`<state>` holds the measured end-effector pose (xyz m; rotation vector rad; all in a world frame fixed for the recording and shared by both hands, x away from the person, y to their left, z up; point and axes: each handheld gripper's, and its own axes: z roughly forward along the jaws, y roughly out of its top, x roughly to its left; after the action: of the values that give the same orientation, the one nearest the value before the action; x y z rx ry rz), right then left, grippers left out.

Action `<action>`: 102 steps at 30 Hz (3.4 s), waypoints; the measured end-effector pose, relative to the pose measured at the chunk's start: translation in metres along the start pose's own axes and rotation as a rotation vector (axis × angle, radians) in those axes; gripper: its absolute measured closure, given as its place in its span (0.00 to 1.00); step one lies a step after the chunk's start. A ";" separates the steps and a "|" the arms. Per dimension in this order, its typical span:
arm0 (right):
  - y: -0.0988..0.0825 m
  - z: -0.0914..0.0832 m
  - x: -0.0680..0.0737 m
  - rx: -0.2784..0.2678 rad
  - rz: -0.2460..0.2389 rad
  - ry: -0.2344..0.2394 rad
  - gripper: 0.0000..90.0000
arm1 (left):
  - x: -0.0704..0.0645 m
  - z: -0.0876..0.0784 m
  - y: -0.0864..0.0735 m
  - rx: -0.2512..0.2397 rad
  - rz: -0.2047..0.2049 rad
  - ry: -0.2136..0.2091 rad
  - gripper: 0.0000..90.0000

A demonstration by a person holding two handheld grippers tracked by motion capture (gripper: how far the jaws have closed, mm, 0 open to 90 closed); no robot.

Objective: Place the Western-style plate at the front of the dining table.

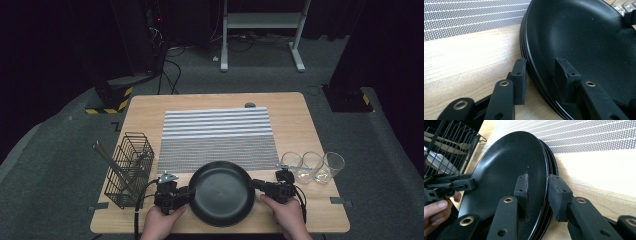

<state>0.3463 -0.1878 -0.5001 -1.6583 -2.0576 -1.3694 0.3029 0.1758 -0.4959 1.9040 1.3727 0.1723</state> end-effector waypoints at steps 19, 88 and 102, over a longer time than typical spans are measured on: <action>-0.002 0.001 -0.001 -0.027 0.039 -0.013 0.84 | 0.003 -0.003 0.004 -0.008 -0.003 -0.004 0.78; 0.011 0.015 -0.002 -0.099 0.027 -0.035 0.95 | 0.009 0.007 0.012 -0.033 -0.046 -0.014 0.77; 0.023 0.018 0.002 -0.106 -0.018 -0.072 0.95 | 0.013 0.010 0.019 -0.048 -0.049 -0.013 0.78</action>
<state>0.3714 -0.1744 -0.4964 -1.7602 -2.0769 -1.4698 0.3276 0.1791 -0.4946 1.8273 1.3927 0.1673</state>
